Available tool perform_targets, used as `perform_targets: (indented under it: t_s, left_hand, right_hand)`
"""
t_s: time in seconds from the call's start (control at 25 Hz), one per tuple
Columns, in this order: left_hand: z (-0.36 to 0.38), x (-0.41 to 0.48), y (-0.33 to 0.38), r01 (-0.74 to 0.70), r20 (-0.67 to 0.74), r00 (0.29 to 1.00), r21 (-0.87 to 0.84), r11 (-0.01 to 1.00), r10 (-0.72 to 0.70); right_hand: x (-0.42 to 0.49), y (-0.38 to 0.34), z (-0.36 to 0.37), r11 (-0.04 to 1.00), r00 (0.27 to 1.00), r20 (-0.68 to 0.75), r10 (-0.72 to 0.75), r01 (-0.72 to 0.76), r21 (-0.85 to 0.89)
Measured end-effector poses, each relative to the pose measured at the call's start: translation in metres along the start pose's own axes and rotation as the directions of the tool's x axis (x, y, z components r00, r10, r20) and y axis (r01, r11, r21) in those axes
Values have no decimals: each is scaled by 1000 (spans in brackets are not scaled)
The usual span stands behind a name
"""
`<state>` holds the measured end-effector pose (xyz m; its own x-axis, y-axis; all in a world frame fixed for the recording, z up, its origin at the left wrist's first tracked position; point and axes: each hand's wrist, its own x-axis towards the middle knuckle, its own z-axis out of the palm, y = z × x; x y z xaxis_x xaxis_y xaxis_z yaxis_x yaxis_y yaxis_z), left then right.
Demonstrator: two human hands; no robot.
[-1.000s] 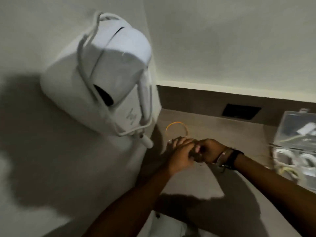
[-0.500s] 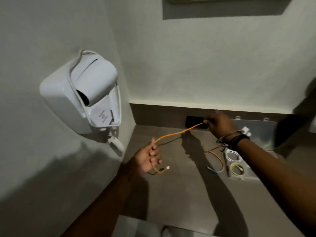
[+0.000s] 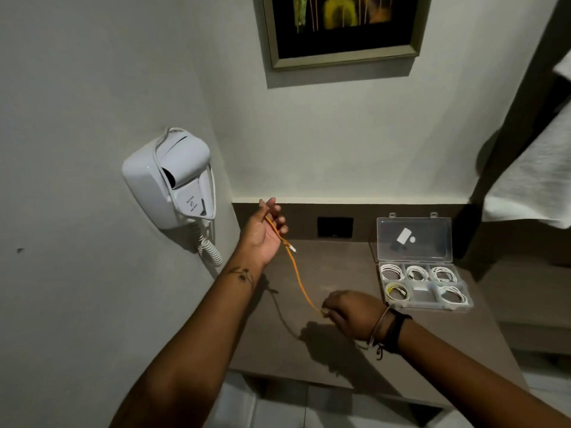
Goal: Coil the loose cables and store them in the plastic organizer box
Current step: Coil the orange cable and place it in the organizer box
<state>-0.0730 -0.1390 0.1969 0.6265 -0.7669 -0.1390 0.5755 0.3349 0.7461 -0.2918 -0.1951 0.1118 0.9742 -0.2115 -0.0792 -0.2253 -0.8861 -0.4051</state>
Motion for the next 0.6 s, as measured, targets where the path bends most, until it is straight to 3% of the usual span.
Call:
perform_targets:
  t_s: [0.12,0.2,0.32,0.4,0.44,0.6]
  left_hand:
    - [1,-17,-3,-96,4,995,217,971,98]
    - [-2,-40,-17,-156,107,987,482,863,119]
    - [-1,-78,-37,-176,298,952,718,673,-70]
    - [5,-102,-40,-119,349,915,711,693,-201]
    - [10,-110,-38,-78,377,891,673,736,-251]
    - [35,-128,-9,101,535,776,418,903,-334]
  right_hand:
    - [-32,-50,-33,978,971,-138,-197,205,39]
    - [-46,-66,-62,964,930,-275,-243,263,39]
    - [-45,-56,-112,978,807,-563,-177,207,-11]
    - [-38,-38,-137,996,718,-694,-61,90,6]
    - [-33,-29,-142,999,709,-705,2,34,37]
    - [-21,-23,-100,990,809,-571,138,-88,113]
